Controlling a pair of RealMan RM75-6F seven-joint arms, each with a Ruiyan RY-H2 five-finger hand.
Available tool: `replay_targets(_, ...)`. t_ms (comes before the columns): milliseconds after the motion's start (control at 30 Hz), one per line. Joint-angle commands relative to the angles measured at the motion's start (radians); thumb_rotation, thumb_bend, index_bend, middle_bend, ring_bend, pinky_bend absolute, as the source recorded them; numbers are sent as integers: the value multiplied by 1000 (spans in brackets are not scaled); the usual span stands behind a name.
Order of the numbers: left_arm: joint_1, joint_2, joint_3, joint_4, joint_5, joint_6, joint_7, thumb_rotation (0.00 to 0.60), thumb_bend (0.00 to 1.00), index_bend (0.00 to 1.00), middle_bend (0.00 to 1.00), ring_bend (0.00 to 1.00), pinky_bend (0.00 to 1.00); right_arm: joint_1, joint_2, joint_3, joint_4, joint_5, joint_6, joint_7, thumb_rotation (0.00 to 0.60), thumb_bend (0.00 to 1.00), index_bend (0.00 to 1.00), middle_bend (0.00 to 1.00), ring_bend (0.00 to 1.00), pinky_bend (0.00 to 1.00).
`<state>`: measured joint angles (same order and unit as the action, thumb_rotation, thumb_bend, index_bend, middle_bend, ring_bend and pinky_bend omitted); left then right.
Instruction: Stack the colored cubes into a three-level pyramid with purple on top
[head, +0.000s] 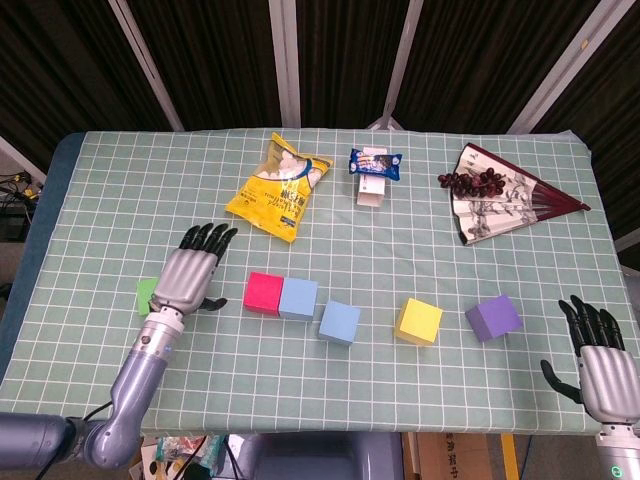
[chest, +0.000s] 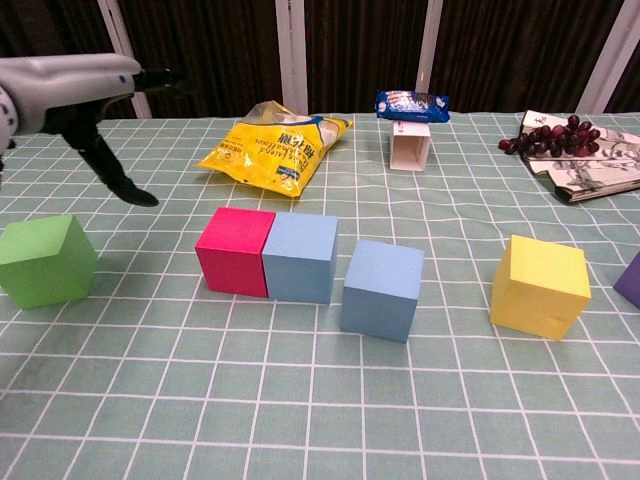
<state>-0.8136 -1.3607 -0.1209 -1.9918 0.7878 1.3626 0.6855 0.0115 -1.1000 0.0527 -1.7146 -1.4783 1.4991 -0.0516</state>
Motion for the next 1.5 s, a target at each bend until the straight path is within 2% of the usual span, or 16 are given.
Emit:
replay_targets(33,91,65,76,-44,121,77,-59,600,90,0,25,2,37,6,5,8,-21,9,-5,-11,600,346,0,0,0,0)
replay_targets(167,158,121,115,-77,204,111,-131,600,90,0,25,3,37,27,11,23,-58,13,-21,-47,600,337,0,0,0,0)
replay_targets(267,196,173,115,-84,252,129,-187,600,89,0,25,2,37,73,25,37,-133,10,-77,-96,600,305,0,0,0,0)
replay_targets(533,225,223,73,-85,271,98,-268,600,89,0,25,2,37,172,23,57,-324,73,-218,-228,600,265,0,0,0,0)
replay_targets(800,243,250,39,-92,268,67,-301,600,90,0,25,2,37,287,-100,75,-437,201,-325,-443,600,264,0,0,0,0)
replay_targets(1067,258,268,14,-93,269,44,-323,600,89,0,25,2,37,381,-274,91,-428,349,-340,-614,600,264,0,17,0,0)
replay_targets(1267,268,275,-5,-91,263,33,-332,600,89,0,25,2,37,431,-360,102,-412,427,-326,-674,600,264,0,55,0,0)
replay_targets(1500,275,282,-21,-96,265,25,-334,600,89,0,25,2,37,487,-458,116,-377,498,-314,-721,600,263,0,53,0,0)
